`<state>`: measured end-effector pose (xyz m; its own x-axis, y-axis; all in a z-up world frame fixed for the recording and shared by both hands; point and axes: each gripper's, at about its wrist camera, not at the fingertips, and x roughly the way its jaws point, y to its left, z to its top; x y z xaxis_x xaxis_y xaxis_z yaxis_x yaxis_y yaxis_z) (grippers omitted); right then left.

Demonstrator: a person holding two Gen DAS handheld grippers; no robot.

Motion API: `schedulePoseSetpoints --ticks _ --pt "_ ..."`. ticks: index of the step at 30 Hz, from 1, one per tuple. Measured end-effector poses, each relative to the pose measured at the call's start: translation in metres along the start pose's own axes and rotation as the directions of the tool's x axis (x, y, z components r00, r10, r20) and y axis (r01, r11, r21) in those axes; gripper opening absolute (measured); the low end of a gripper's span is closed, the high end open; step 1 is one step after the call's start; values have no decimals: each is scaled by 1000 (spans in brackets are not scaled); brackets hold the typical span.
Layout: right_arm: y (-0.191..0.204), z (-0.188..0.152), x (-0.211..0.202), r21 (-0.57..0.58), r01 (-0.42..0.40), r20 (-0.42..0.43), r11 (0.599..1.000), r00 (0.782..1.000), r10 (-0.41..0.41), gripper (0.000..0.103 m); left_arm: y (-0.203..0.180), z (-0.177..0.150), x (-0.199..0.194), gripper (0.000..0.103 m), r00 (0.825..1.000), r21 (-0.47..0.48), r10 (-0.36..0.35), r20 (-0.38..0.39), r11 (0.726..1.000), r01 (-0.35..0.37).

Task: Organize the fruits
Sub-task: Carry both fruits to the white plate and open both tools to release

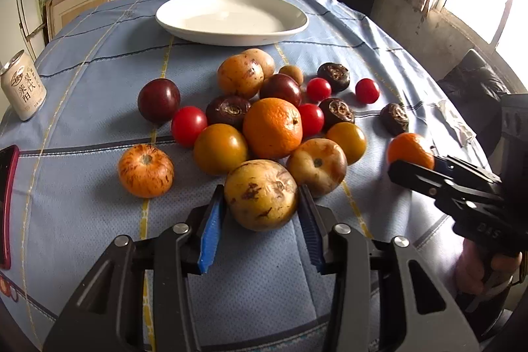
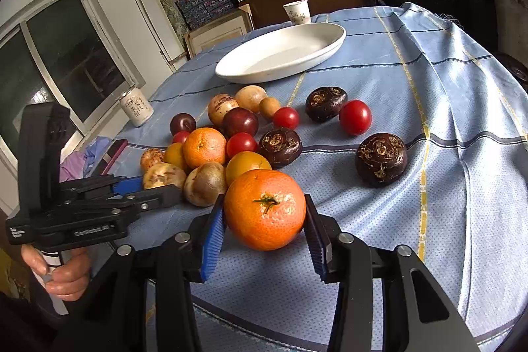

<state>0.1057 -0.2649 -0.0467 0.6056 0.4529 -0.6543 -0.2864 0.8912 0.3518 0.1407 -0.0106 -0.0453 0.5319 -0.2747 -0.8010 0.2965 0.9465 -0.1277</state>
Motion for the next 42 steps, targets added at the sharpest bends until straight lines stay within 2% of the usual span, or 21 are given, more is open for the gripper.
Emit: schedulePoseSetpoints --ticks 5,8,12,15,18,23,27,31,37,38,39,40,41,42 --pt "4 1 4 -19 10 -26 1000 1000 -11 45 8 3 -20 43 999 3 -25 36 1000 25" --pt "9 8 3 -37 12 -58 999 998 -14 45 17 18 -33 43 998 20 -34 52 999 33" --pt "15 43 -9 -53 -32 -25 998 999 31 45 25 53 -44 43 996 61 -18 85 998 13" --pt "16 80 -4 -71 -5 28 997 1000 7 45 30 93 -40 43 992 80 24 126 996 -35" --pt "12 122 21 -65 45 62 997 997 -41 45 39 132 -20 43 993 53 35 116 998 -41" --pt "-7 174 78 14 64 18 998 998 -64 45 57 188 35 43 994 0 91 60 996 -92" --pt "-21 206 125 33 135 -28 990 991 -134 45 72 220 81 43 994 -39 106 -1 994 -106" --pt "-32 219 149 60 162 -58 985 986 -159 45 79 236 120 43 991 -49 121 -58 991 -124" --pt "-48 226 172 93 193 -101 977 978 -184 46 77 242 143 44 989 -46 115 -90 992 -119" --pt "-50 226 175 103 193 -110 976 977 -182 46 77 242 145 46 990 -43 111 -92 992 -116" --pt "-51 227 177 107 195 -118 975 976 -182 46 77 243 145 59 990 -39 113 -89 992 -117" --pt "-53 227 179 116 203 -131 972 974 -187 49 76 244 143 65 990 -35 121 -76 992 -124" --pt "-53 227 178 120 198 -127 973 975 -182 52 75 244 139 69 990 -30 127 -63 991 -130" --pt "-52 228 174 126 192 -111 973 978 -179 56 74 245 135 69 990 -23 131 -51 991 -133"
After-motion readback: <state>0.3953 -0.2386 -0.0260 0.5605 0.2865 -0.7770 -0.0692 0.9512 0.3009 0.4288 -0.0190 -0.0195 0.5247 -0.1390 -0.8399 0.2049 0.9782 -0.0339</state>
